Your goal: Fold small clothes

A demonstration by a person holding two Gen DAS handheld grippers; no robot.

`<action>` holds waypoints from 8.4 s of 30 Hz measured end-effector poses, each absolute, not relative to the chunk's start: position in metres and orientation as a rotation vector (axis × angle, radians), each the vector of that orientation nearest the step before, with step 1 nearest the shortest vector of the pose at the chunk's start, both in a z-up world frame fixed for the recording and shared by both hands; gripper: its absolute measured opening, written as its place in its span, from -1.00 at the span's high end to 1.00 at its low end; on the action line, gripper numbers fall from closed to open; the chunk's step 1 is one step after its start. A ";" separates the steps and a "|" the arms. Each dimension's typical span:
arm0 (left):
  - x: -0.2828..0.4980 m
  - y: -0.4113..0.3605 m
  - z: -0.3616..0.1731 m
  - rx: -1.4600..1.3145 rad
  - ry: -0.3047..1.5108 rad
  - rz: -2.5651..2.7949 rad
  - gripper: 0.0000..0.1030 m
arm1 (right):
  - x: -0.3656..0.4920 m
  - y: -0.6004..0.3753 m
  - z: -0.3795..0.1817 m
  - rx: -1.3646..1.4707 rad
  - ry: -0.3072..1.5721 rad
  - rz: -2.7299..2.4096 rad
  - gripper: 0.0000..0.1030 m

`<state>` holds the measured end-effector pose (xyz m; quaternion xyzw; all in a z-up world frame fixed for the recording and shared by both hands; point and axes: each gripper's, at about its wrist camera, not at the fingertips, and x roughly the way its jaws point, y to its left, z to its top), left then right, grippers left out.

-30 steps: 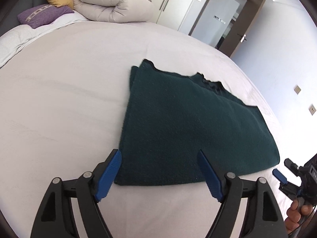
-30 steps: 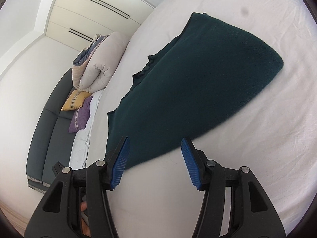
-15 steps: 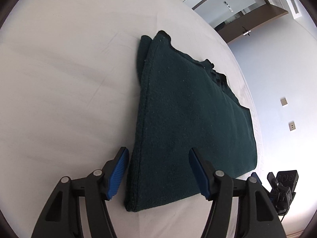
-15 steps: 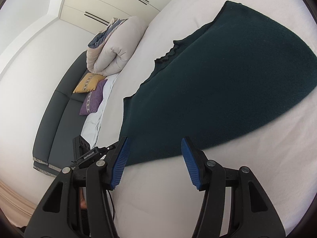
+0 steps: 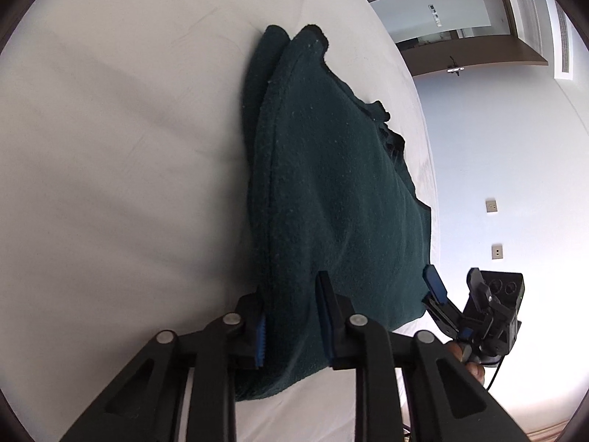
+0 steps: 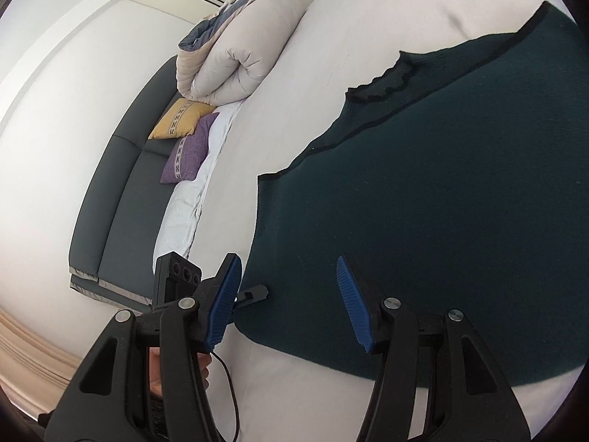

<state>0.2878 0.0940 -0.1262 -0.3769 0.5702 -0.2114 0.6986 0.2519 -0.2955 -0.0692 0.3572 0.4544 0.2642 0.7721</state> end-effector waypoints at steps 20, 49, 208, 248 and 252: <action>0.304 -0.028 -0.008 -0.589 1.087 -0.646 0.77 | 0.324 -0.352 -0.119 1.090 0.990 0.637 -0.35; 0.289 -0.110 -0.068 -0.481 1.088 -0.722 -0.15 | 0.362 -0.414 -0.116 0.760 1.182 0.377 0.70; -0.067 0.036 0.123 0.122 0.268 0.106 -1.00 | -0.145 -0.256 0.168 0.015 0.180 0.052 -1.00; -0.048 0.014 0.016 0.028 0.826 0.005 -1.00 | -0.119 -0.237 0.075 0.051 0.725 -0.023 -1.00; -0.046 0.015 0.013 0.022 0.835 0.003 -1.00 | -0.118 -0.236 0.074 0.053 0.737 -0.020 -1.00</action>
